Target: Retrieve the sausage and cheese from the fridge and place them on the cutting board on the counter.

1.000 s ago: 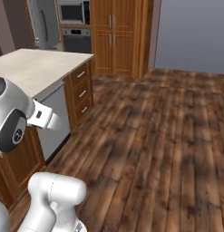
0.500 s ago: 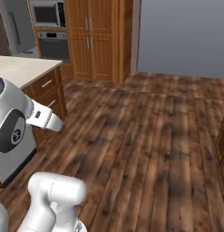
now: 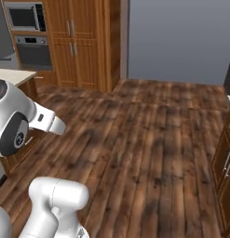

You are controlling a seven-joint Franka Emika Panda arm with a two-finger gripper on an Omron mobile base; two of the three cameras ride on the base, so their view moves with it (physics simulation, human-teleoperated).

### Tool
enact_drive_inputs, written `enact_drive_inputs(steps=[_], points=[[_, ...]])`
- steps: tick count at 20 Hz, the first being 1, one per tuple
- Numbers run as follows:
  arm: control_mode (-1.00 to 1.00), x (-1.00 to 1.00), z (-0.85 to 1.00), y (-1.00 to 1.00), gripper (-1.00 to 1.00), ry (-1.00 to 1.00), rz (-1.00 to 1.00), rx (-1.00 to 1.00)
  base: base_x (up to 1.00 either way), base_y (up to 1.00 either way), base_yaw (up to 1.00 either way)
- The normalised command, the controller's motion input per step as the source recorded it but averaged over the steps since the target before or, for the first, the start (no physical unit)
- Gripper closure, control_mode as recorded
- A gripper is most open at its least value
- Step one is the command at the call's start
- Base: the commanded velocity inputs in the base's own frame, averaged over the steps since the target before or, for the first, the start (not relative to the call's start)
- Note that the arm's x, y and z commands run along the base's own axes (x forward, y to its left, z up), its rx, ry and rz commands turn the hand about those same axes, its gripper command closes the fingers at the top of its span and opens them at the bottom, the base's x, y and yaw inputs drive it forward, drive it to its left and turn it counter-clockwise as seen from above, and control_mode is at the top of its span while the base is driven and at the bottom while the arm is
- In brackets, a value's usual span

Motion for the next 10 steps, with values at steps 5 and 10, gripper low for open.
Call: enact_drive_inputs(steps=[5,10], points=[[1.00,0.00,0.00,0.00,-1.00,0.00,0.00,0.00,1.00,0.00,0.00],[1.00,0.00,0.00,0.00,-1.00,0.00,0.00,0.00,1.00,0.00,0.16]])
